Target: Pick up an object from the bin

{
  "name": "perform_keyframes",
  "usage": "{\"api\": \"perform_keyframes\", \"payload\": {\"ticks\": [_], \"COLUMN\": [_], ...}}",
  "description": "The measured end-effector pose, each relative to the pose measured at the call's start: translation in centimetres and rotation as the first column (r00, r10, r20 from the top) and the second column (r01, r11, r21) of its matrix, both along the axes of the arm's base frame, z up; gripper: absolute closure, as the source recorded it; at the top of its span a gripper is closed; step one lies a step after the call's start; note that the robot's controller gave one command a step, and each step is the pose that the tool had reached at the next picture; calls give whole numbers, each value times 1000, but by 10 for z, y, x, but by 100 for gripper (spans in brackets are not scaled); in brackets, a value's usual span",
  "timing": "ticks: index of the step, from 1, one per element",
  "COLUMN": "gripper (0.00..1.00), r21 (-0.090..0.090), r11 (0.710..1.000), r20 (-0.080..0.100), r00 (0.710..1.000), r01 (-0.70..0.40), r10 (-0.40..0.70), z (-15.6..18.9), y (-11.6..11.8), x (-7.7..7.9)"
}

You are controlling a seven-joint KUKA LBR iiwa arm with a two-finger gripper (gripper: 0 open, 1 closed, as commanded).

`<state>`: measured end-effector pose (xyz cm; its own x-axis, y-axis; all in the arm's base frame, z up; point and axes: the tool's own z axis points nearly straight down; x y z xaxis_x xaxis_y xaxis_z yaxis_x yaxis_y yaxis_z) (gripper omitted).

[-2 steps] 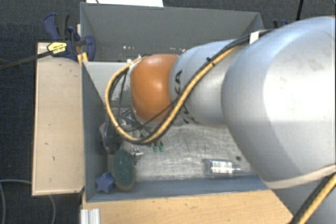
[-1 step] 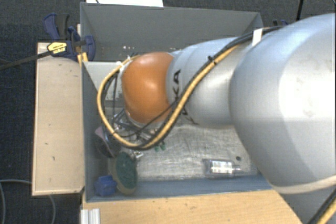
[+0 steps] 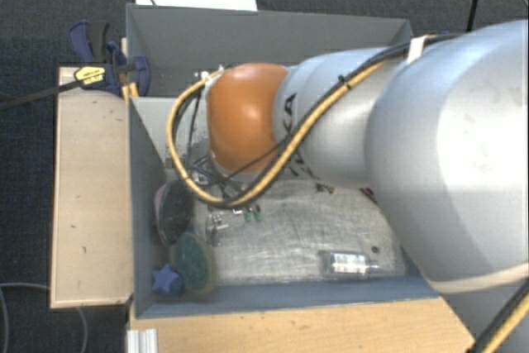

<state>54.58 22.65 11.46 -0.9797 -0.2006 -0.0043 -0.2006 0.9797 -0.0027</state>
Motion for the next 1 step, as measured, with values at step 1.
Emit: {"api": "perform_keyframes", "payload": {"ticks": [1], "gripper": [0], "r21": [6], "r11": [999], "r20": [7], "r00": [999], "r01": [-32], "r10": [32], "z": [68], "y": [19], "x": [29]}}
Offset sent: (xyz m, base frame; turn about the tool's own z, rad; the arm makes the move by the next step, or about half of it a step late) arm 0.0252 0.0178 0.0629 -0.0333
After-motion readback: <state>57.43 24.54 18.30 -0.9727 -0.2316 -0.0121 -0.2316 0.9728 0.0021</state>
